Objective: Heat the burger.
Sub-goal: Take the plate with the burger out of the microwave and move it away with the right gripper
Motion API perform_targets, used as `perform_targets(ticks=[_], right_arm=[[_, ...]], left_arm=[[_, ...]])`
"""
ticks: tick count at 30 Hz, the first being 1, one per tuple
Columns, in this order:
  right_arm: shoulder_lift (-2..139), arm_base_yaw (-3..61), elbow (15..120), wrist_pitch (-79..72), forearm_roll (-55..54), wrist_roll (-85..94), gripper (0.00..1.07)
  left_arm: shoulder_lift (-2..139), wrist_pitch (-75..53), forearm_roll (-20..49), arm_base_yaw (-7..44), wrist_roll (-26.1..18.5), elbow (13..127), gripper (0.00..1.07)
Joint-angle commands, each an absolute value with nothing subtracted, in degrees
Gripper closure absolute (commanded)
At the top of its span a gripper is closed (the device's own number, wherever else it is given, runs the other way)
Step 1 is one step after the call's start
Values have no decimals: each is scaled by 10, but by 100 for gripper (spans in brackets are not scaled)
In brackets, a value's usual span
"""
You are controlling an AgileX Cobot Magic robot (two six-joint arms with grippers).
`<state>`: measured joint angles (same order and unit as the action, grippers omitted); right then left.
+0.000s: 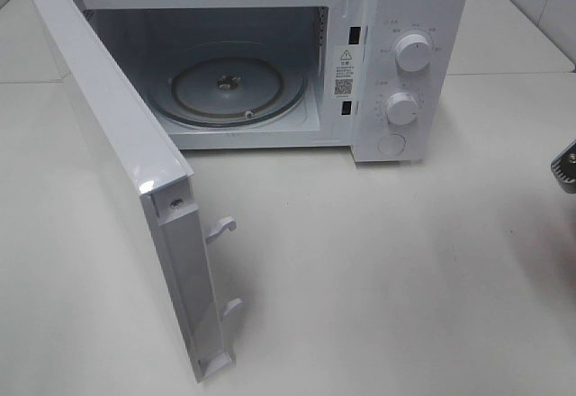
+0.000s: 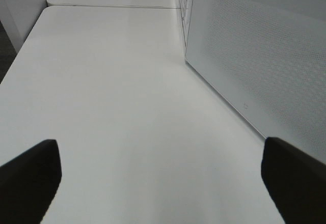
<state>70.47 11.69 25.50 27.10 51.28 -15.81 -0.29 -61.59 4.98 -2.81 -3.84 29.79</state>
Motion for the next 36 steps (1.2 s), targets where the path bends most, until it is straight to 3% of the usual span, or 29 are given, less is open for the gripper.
perform_targets(ticks=[1, 15, 31, 34, 36], right_arm=[[725, 112, 264, 279, 564, -204, 107], [855, 17, 278, 259, 714, -450, 105], [952, 10, 316, 216, 716, -492, 102], [969, 10, 328, 211, 713, -509, 99], [981, 10, 335, 207, 710, -531, 90]], left_arm=[[-5, -615, 53, -30, -36, 297, 6], [-5, -615, 53, -30, -36, 297, 6], [-5, -615, 53, -30, -36, 297, 6], [-5, -615, 53, -30, -36, 297, 6], [-5, -615, 53, -30, -36, 297, 6]])
